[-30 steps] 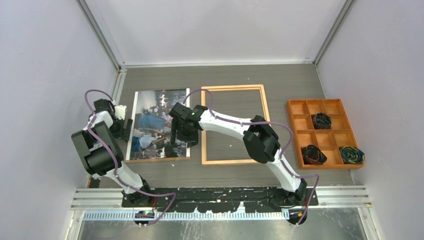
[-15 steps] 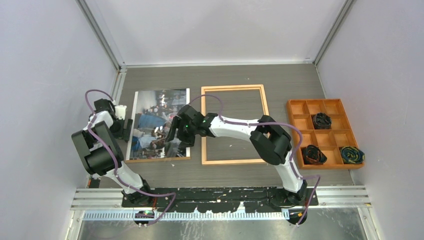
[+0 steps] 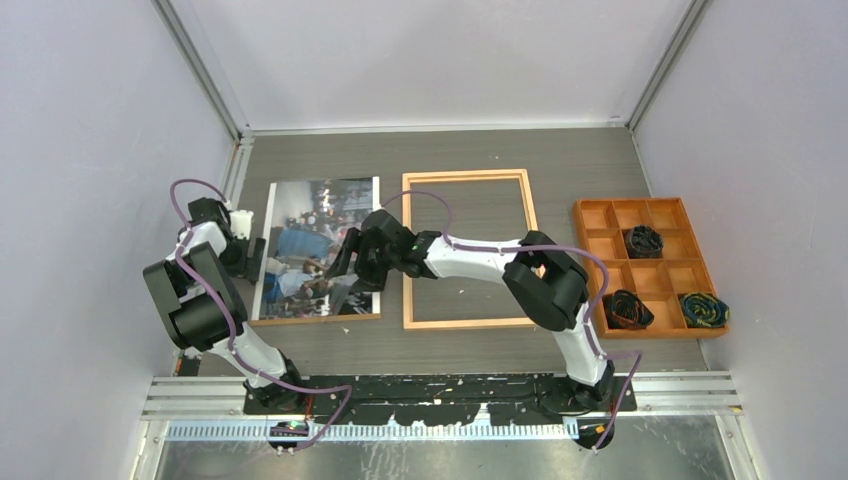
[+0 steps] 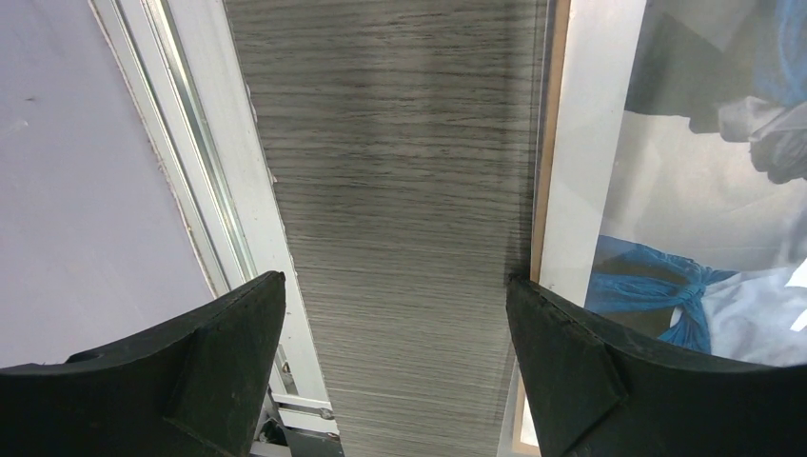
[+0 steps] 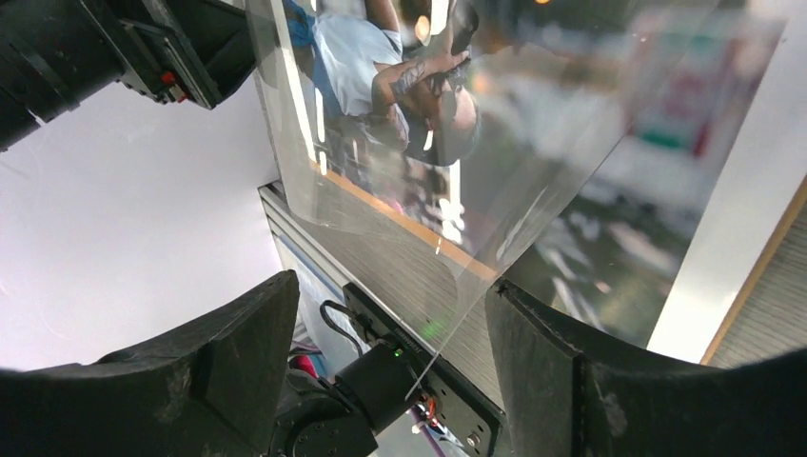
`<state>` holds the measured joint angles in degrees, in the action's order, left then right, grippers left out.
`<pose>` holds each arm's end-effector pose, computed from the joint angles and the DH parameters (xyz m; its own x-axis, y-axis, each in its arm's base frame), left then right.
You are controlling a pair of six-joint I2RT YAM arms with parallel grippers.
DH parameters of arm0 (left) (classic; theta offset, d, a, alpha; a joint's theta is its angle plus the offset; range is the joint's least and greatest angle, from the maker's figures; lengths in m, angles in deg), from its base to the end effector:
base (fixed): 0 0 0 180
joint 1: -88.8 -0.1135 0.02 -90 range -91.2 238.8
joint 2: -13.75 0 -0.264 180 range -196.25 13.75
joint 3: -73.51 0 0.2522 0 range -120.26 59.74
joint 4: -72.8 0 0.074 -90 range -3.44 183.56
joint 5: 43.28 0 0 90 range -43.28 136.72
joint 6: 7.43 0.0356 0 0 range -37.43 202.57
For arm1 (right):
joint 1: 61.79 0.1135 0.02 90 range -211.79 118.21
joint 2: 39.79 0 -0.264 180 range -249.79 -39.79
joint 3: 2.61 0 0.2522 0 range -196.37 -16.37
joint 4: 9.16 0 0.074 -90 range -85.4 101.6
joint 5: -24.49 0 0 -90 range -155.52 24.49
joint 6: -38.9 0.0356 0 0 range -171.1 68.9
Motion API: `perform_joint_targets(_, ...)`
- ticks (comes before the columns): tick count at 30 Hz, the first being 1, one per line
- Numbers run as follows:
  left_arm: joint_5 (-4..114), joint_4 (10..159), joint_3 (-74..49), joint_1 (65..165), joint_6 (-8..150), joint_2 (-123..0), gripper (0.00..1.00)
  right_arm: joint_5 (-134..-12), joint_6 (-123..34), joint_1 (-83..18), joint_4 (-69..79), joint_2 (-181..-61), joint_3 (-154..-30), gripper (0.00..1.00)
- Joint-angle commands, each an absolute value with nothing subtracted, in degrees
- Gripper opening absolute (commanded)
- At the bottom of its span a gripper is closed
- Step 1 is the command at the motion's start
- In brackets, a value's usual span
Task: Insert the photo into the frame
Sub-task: Pick up the photo frame item at the center of the board.
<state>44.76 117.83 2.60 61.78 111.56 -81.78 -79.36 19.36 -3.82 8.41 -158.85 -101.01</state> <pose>0.2781 0.1432 0.1685 -0.9558 0.0563 -0.2886 -0.0016 0.9805 0.1966 0.2418 0.4025 0.1881 -0.9795 0.1596 -0.1231 0.0006 0.6133 0.7898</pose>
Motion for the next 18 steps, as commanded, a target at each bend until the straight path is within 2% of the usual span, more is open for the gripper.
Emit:
perform_joint_targets(1, 47.3, 120.5, 4.8, 62.7, 111.3, -83.1, 0.89, -78.6, 20.4, -4.0, 8.5, -155.8, -101.5, 0.76)
perform_joint_targets(10, 47.4, 120.6, 4.5, 62.7, 111.3, -83.6, 0.89, -78.4, 22.4, -4.3, 11.9, -155.3, -98.1, 0.73)
perform_joint_targets(18, 47.4, 121.5, 3.6, 62.7, 111.5, -83.7, 0.88, -76.8, 19.7, -4.3, 12.1, -154.0, -99.1, 0.51)
